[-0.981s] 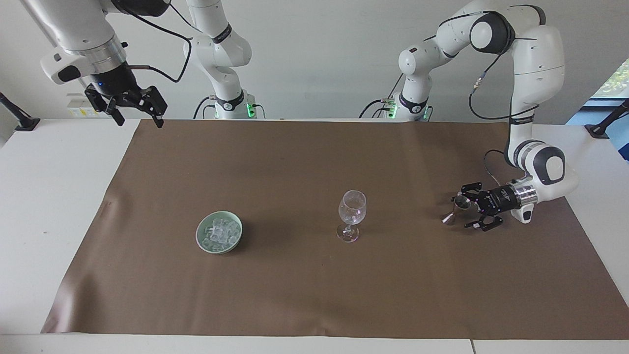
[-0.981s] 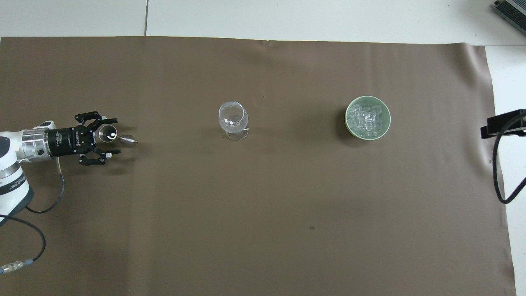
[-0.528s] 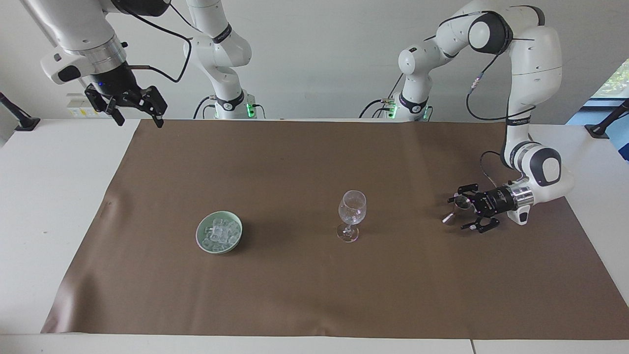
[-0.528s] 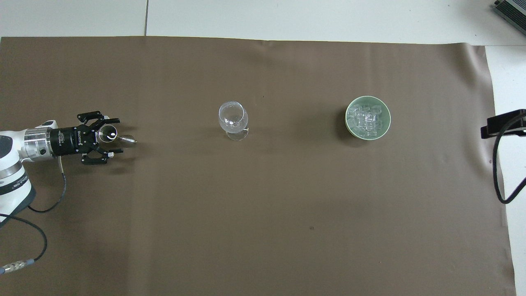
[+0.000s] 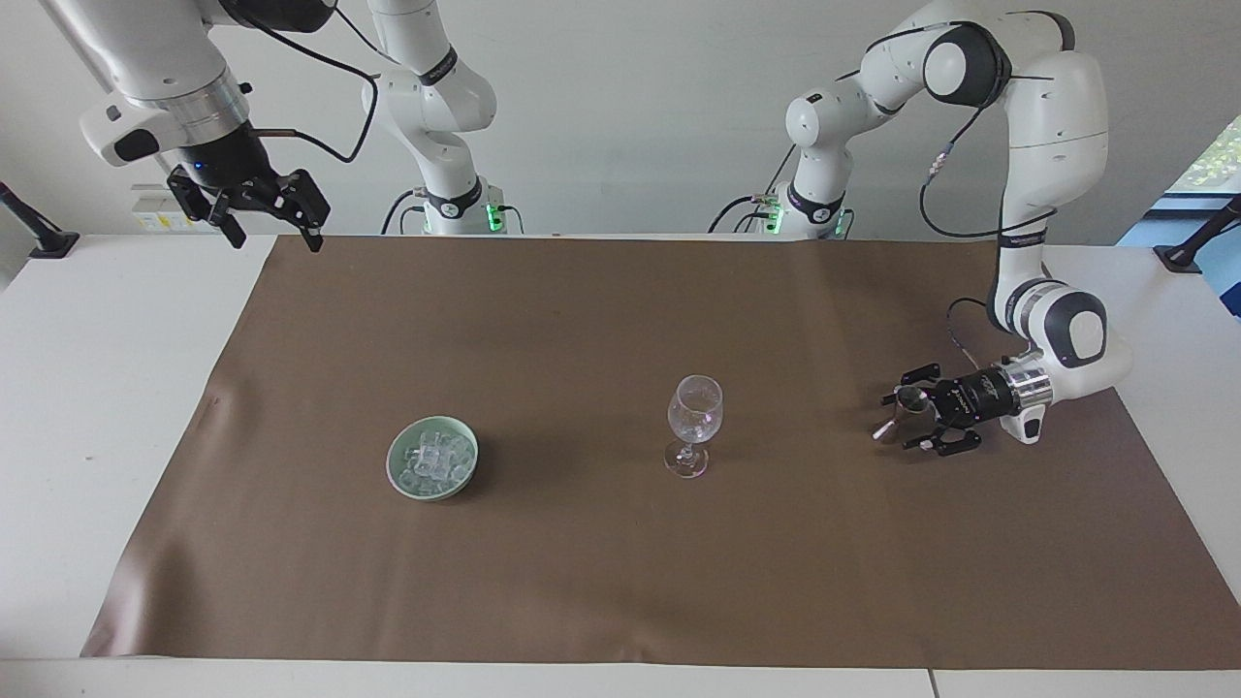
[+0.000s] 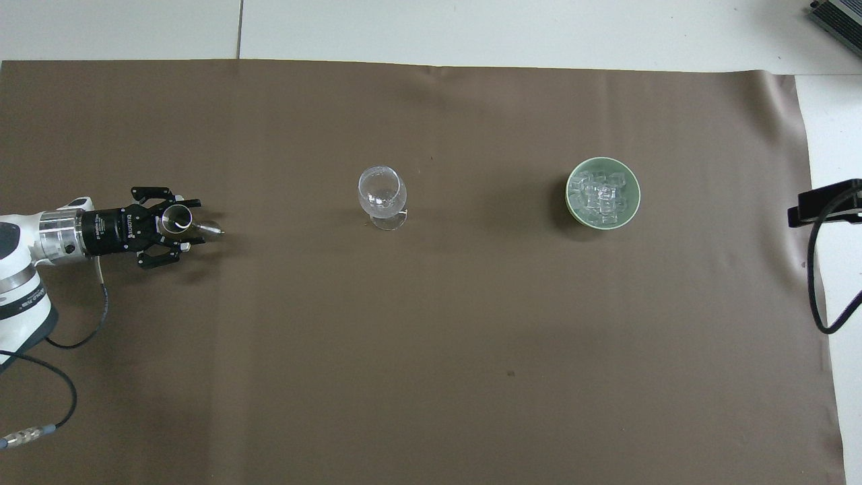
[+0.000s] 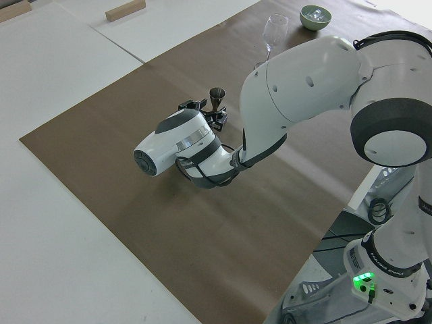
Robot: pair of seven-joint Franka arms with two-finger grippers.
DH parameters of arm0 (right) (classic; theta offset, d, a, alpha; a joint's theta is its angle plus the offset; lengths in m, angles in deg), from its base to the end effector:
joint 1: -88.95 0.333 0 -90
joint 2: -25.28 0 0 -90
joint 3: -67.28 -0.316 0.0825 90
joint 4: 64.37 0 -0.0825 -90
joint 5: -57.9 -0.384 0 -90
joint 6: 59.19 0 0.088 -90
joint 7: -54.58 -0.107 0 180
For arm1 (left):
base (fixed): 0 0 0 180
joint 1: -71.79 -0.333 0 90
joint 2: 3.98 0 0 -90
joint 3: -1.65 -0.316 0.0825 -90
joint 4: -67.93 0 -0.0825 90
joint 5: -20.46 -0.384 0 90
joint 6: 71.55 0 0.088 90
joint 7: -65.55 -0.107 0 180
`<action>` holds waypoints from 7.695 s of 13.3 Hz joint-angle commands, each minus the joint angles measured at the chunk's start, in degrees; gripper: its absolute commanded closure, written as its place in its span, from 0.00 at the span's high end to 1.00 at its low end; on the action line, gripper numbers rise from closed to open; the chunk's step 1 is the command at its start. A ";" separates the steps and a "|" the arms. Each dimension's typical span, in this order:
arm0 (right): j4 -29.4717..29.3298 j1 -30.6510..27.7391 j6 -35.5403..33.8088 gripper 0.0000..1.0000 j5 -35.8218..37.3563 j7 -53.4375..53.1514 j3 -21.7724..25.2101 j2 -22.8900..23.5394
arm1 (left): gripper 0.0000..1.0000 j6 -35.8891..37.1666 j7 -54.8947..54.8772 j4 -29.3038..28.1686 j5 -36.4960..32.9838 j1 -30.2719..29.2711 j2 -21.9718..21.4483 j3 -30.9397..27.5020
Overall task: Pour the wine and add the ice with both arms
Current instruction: 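Close the left gripper around the silver jigger, then lift the jigger with the left gripper and carry it to the glass, then position the jigger above the clear glass with the left gripper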
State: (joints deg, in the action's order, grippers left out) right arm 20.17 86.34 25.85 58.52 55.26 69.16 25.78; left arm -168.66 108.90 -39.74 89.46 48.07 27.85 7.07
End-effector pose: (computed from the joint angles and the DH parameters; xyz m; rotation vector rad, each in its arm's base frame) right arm 0.5469 -0.0441 0.6567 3.1288 -0.1055 -0.0008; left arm 0.5869 0.1035 0.2267 1.2685 1.5252 -1.0066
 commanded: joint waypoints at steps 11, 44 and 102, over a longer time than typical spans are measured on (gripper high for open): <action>0.98 -0.11 -0.04 1.00 -0.97 -0.95 -0.12 -0.94 | 0.38 -1.06 -0.71 -1.66 1.14 0.43 -0.81 -0.50; 0.98 -0.11 -0.04 1.00 -0.97 -0.95 -0.12 -0.94 | 0.00 -5.28 11.67 1.68 -3.70 14.30 -13.45 0.21; 0.98 -0.11 -0.04 1.00 -0.97 -0.95 -0.12 -0.94 | 0.00 -40.08 42.18 3.26 -31.03 38.74 -19.97 -0.06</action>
State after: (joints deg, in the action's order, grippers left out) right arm 20.17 86.34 25.85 58.52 55.26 69.16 25.78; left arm -207.23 149.71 -36.28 60.41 85.33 8.68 8.06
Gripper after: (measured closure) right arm 0.000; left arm 0.789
